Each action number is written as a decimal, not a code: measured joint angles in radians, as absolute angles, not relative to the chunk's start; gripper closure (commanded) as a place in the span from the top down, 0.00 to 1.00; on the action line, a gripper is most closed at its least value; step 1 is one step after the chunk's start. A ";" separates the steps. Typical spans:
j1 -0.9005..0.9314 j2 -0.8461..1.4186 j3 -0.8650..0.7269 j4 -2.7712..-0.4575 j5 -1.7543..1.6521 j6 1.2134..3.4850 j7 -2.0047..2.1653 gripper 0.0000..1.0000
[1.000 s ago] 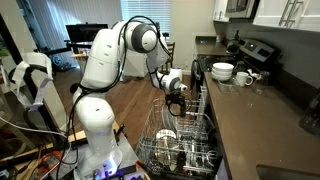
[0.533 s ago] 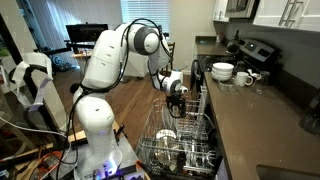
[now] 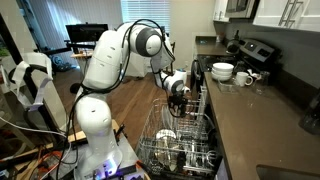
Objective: Pick up the white plate from the dishwasher and put it on the countertop.
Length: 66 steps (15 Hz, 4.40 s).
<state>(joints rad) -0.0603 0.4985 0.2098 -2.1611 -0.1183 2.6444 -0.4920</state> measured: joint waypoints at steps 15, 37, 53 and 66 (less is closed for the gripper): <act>-0.160 0.470 0.285 -2.116 0.089 2.460 -0.738 0.06; 0.049 -0.063 0.153 -2.257 -0.238 2.278 -0.517 0.06; 0.050 -0.075 0.099 -2.319 -0.815 2.363 0.044 0.06; 0.055 -0.073 0.089 -2.323 -0.837 2.364 0.106 0.06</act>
<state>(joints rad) 0.0553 -0.0726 0.0892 -2.3228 -0.8369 2.3636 0.1058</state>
